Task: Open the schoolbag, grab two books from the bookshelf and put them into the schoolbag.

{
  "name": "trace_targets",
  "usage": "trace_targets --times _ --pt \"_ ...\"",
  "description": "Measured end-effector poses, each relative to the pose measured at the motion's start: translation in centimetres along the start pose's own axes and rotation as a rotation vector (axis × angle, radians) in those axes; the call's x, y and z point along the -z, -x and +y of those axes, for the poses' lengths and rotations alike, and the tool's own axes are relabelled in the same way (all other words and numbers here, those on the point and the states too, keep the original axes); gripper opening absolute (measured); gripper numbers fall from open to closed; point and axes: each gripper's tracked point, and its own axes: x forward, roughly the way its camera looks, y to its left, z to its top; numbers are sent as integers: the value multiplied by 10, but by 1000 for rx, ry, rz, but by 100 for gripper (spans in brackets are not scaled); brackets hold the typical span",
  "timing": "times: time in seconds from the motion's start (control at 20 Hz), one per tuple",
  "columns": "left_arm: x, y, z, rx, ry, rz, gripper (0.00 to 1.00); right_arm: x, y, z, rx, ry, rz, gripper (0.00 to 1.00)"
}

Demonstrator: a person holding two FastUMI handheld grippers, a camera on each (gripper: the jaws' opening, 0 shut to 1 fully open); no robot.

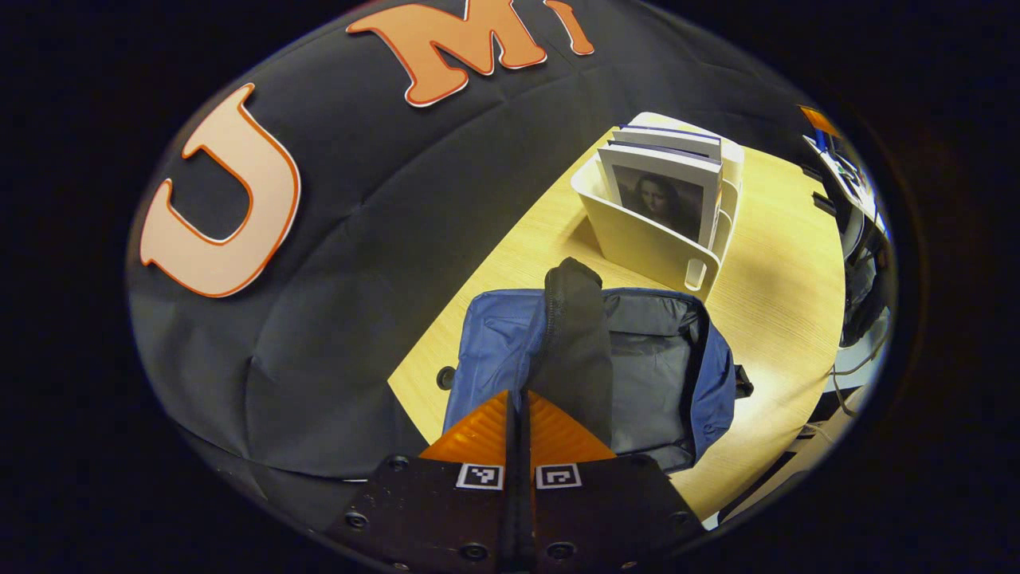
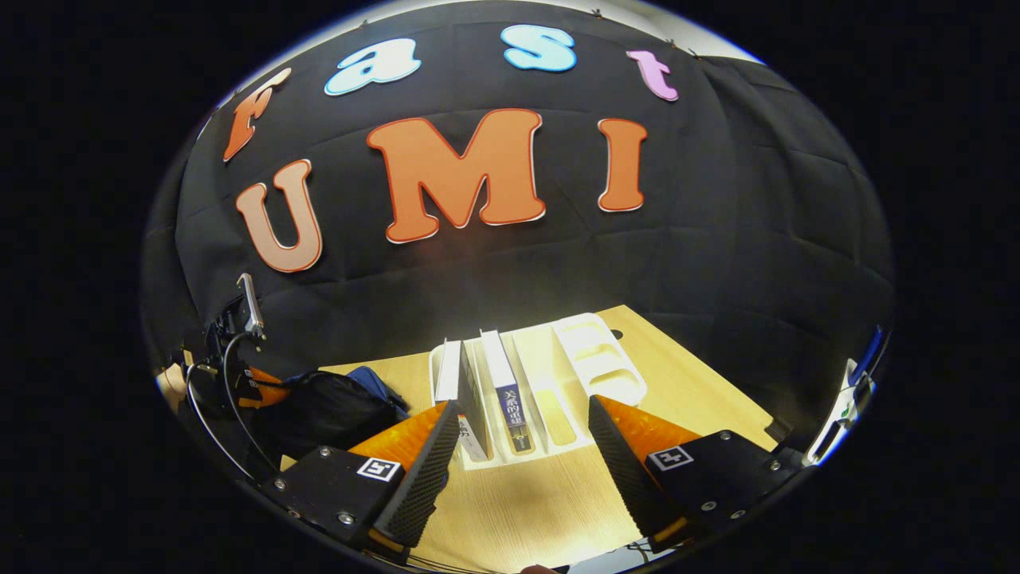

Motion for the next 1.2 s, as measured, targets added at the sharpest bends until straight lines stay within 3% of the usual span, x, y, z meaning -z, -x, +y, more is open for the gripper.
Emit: trace_targets --times 0.15,0.2,0.25,0.6,1.2 --pt "7 -5 -3 28 29 -9 1 -21 -20 34 -94 15 81 97" --pt "11 -6 -3 38 36 -11 1 -27 -29 46 -120 6 114 84" --pt "13 -8 -2 43 44 -15 1 -31 -41 54 -138 0 153 97" --pt "33 -20 0 85 112 -10 1 6 -133 102 -205 78 460 97" --pt "45 -40 -6 132 142 26 1 57 -205 100 -108 168 635 98"
